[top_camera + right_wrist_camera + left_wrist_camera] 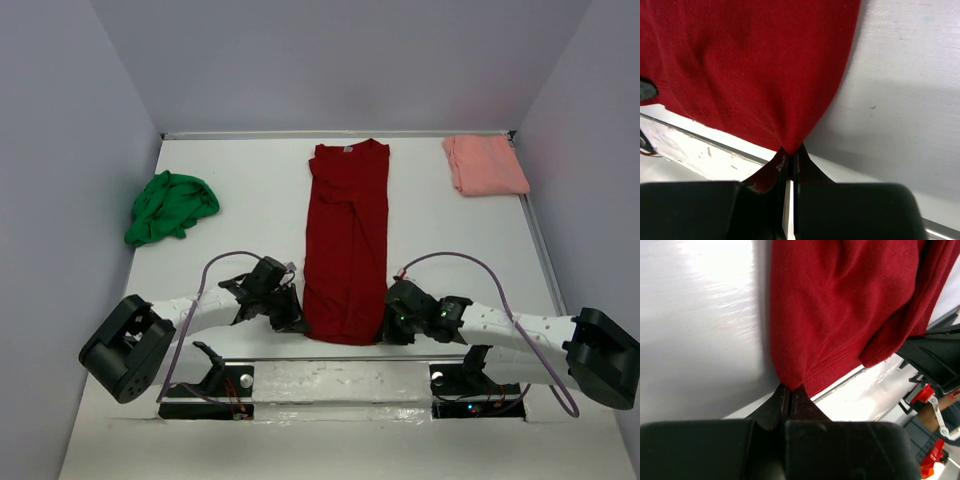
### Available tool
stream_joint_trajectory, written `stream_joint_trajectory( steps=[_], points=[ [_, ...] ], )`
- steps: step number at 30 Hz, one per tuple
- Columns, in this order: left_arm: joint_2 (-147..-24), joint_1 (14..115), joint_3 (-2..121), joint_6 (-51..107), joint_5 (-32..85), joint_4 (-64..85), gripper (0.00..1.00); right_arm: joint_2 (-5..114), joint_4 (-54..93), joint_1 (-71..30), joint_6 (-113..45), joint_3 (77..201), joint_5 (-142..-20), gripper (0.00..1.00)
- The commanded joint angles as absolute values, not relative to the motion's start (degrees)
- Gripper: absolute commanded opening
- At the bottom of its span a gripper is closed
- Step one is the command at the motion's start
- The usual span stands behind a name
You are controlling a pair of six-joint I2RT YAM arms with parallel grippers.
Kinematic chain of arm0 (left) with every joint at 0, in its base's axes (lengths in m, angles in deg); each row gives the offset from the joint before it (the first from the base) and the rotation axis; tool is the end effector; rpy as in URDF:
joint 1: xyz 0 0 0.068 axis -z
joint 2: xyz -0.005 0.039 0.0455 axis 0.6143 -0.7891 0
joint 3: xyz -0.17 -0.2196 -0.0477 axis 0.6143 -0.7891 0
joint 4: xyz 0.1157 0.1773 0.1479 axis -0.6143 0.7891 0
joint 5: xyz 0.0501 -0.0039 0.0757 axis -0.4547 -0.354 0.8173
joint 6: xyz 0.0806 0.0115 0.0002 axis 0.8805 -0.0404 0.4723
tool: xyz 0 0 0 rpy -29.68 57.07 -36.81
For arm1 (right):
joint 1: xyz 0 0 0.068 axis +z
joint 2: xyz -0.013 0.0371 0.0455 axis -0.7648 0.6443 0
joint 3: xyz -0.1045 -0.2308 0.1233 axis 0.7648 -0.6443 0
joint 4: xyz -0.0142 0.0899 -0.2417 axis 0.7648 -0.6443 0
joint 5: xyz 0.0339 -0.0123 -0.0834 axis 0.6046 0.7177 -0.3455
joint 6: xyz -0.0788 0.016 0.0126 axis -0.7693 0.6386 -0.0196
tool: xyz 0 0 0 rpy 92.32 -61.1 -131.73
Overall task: Fold and stack the t-shirts
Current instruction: Fold the tshirt
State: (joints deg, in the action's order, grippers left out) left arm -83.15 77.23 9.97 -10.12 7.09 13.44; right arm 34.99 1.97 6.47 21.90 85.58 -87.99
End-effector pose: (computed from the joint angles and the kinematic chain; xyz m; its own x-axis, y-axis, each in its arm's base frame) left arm 0.1531 -0.1682 0.1194 -0.9905 -0.0626 -0.1222 0.0436 0.7006 -0.7122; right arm 0.1060 0.1611 0.1248 -0.9581 0.1656 -0.2339 0.0339 0.8758 0.4814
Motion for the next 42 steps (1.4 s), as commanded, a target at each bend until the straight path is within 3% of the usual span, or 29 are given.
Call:
stream_joint_trajectory(
  steps=[1,13,25,42],
  points=[
    [-78.87,77.36,12.31,-8.57,12.62,21.18,0.0,36.9,-2.72,8.9,22.73,89.2,-94.16,0.0],
    [-70.69,79.65,17.14,-9.8,15.95,29.27,0.0,36.91,-17.92,16.82,26.24,101.59,-105.85,0.0],
    [-75.7,79.83,24.62,-4.88,17.72,32.18,0.0,42.97,-27.42,16.82,25.89,110.03,-117.98,0.0],
    [-90.8,73.42,43.07,5.14,19.57,35.69,0.0,49.9,-19.34,-3.3,-3.44,121.28,-113.52,0.0]
  ],
)
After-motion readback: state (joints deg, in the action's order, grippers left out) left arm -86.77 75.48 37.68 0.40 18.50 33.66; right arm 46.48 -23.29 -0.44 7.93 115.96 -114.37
